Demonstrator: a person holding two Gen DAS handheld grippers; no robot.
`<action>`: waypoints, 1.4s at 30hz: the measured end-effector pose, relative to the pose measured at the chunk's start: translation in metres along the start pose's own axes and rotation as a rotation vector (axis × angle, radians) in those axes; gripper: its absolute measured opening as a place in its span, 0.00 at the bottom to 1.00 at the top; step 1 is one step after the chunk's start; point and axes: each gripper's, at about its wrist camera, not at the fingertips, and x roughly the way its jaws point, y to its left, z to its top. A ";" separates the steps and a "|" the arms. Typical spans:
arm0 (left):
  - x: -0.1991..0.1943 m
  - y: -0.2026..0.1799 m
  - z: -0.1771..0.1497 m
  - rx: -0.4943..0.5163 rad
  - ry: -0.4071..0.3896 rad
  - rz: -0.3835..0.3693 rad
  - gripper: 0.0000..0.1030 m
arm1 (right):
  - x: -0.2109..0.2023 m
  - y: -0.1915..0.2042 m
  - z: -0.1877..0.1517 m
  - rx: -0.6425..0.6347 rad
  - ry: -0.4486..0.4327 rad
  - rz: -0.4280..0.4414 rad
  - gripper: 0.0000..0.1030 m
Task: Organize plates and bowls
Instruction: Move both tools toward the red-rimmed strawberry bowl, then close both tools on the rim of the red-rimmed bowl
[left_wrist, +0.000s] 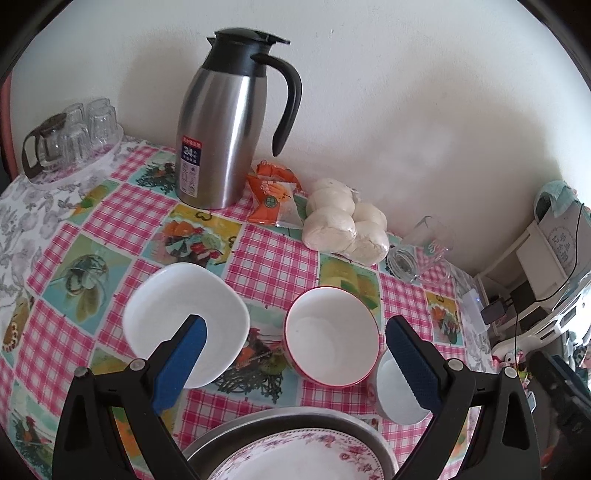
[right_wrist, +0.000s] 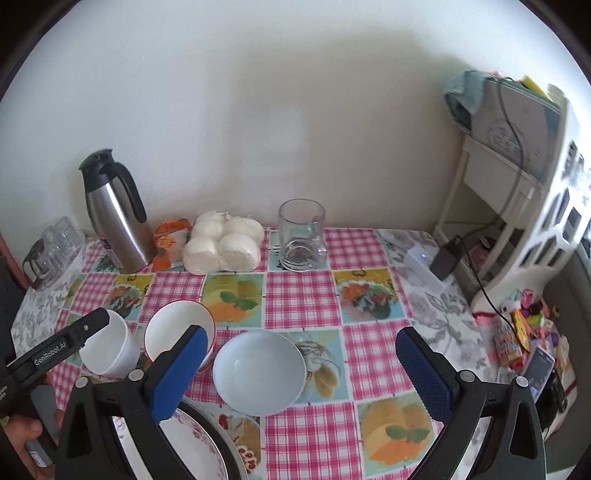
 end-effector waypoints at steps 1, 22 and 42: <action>0.004 0.000 0.000 0.000 0.009 -0.003 0.95 | 0.007 0.005 -0.001 -0.013 0.013 0.003 1.00; 0.072 -0.005 0.001 0.010 0.162 -0.028 0.42 | 0.127 0.067 -0.024 -0.075 0.163 0.122 0.70; 0.089 0.002 0.003 -0.014 0.204 -0.028 0.26 | 0.163 0.090 -0.029 -0.082 0.220 0.177 0.26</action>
